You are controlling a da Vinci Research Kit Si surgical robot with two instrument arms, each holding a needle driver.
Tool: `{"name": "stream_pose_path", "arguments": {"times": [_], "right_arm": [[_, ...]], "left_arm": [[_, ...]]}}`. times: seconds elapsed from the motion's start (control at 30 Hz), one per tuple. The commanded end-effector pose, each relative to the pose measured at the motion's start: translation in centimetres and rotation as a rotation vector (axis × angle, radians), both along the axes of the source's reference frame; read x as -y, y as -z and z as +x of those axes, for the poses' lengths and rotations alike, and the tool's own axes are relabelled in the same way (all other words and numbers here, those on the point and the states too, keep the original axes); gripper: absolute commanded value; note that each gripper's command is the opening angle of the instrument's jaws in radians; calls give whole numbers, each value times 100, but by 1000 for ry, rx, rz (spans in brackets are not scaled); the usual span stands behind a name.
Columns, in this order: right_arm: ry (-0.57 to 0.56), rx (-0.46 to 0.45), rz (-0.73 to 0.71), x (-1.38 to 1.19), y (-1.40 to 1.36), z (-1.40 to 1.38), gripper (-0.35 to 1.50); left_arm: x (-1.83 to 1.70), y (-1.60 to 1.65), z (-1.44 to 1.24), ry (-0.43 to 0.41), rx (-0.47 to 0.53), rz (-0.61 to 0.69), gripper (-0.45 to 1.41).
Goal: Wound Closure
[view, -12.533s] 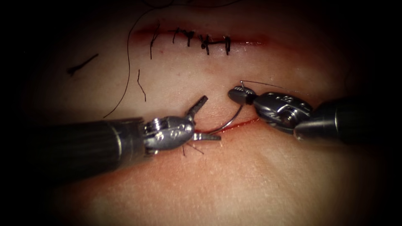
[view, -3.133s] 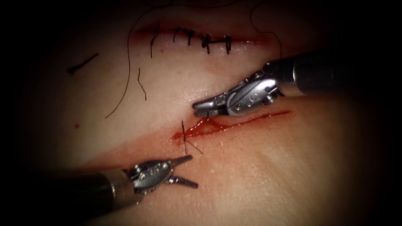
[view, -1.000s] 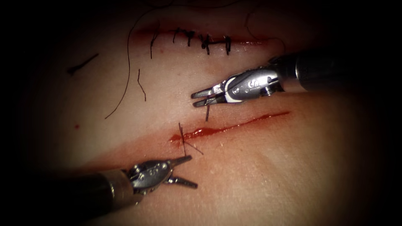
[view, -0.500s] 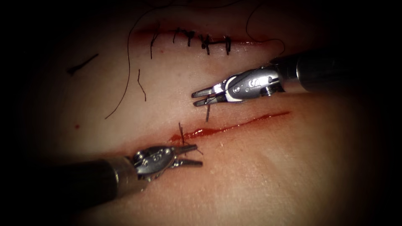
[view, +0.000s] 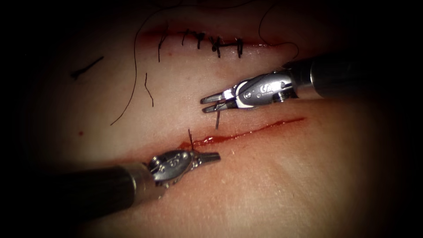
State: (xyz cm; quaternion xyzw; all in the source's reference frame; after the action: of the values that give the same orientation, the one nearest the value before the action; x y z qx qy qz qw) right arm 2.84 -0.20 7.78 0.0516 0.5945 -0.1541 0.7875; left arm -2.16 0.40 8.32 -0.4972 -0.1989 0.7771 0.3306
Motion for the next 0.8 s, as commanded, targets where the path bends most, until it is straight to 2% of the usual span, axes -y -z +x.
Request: {"name": "stream_pose_path", "arguments": {"times": [0.03,0.47,0.8], "right_arm": [[1,-2,2,2,-5,5,-35],[-3,6,29,5,-2,6,-35],[1,42,265,8,-4,7,-35]], "left_arm": [[7,-10,-6,-9,4,1,-43],[16,-38,-6,-46,-14,-14,-37],[21,-44,-1,-65,-33,-14,-35]]}}
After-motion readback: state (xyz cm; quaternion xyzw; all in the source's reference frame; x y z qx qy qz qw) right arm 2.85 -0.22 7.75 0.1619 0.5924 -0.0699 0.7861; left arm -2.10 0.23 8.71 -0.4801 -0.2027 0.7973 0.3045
